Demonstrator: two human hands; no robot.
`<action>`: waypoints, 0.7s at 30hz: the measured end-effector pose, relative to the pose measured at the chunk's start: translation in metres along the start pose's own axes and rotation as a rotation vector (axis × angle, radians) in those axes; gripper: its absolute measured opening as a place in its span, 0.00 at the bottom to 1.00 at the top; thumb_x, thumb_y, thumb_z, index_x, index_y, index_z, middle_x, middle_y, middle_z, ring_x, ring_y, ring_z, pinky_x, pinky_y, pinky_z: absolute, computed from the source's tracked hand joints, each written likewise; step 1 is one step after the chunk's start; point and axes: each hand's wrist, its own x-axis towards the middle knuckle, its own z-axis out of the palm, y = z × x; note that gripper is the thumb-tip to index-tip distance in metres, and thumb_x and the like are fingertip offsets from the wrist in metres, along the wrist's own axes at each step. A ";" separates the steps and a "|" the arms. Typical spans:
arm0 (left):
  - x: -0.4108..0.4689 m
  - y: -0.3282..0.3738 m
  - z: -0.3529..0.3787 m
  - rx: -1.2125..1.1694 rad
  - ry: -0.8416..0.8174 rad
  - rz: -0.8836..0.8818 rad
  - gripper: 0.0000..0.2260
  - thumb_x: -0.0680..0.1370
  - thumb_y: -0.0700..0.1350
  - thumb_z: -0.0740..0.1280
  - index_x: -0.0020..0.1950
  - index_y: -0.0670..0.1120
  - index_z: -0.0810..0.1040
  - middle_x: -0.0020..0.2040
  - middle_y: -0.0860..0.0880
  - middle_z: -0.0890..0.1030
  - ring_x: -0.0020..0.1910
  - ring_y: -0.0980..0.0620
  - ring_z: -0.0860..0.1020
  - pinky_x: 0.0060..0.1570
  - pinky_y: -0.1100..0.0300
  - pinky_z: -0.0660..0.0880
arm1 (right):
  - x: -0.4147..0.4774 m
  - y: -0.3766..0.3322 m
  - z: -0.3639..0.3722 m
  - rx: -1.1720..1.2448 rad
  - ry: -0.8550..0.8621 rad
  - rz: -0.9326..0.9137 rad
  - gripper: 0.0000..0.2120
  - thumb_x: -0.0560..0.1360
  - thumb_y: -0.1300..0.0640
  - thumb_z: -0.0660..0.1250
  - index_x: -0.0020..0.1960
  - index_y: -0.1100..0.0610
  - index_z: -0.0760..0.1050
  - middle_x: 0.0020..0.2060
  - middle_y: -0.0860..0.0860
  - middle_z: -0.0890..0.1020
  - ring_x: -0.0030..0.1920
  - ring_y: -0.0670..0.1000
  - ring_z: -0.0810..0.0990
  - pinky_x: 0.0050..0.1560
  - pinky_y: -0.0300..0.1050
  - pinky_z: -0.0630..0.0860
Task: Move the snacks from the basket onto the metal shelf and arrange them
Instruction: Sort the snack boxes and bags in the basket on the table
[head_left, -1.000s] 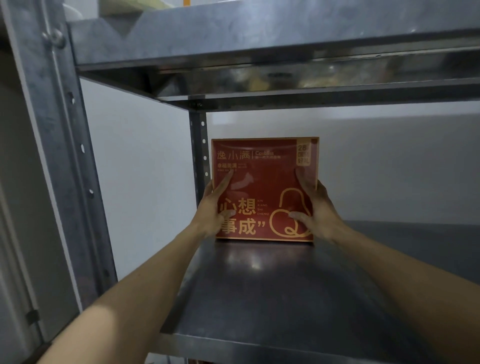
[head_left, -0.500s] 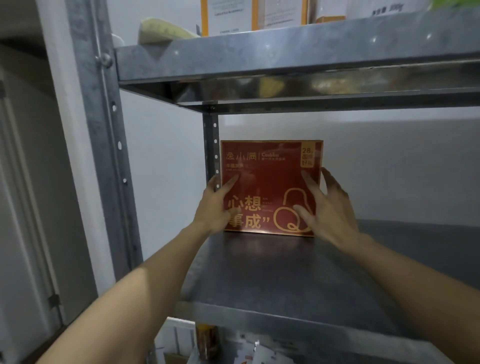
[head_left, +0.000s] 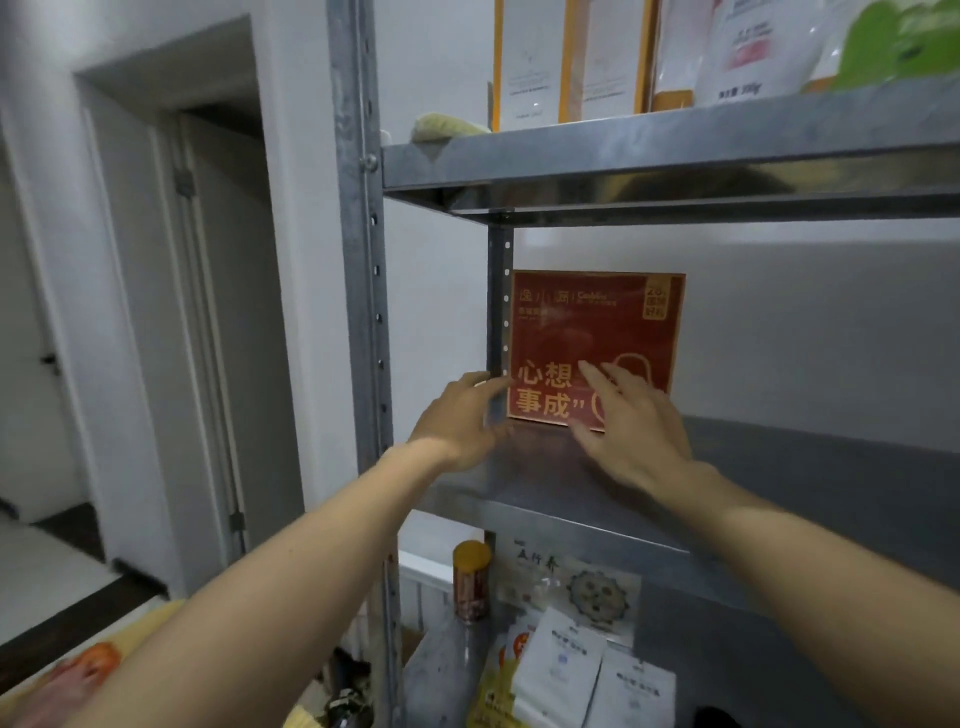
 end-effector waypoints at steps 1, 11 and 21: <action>-0.009 -0.002 -0.005 0.023 0.011 -0.011 0.26 0.79 0.51 0.67 0.75 0.55 0.65 0.76 0.51 0.64 0.74 0.48 0.63 0.70 0.50 0.64 | -0.002 -0.010 -0.001 0.015 -0.003 -0.042 0.33 0.79 0.41 0.60 0.79 0.49 0.53 0.76 0.52 0.62 0.74 0.55 0.62 0.72 0.52 0.59; -0.105 -0.084 -0.093 0.086 0.089 -0.109 0.22 0.78 0.52 0.67 0.72 0.52 0.70 0.69 0.50 0.74 0.64 0.48 0.74 0.63 0.48 0.73 | -0.021 -0.148 0.005 0.263 -0.051 -0.277 0.32 0.78 0.42 0.63 0.78 0.50 0.59 0.71 0.54 0.72 0.68 0.57 0.72 0.65 0.54 0.71; -0.295 -0.225 -0.189 0.127 0.136 -0.440 0.22 0.77 0.50 0.69 0.71 0.51 0.71 0.68 0.49 0.74 0.62 0.49 0.75 0.63 0.50 0.72 | -0.084 -0.369 0.072 0.495 -0.275 -0.604 0.28 0.79 0.45 0.64 0.76 0.48 0.61 0.70 0.49 0.72 0.63 0.52 0.76 0.59 0.49 0.75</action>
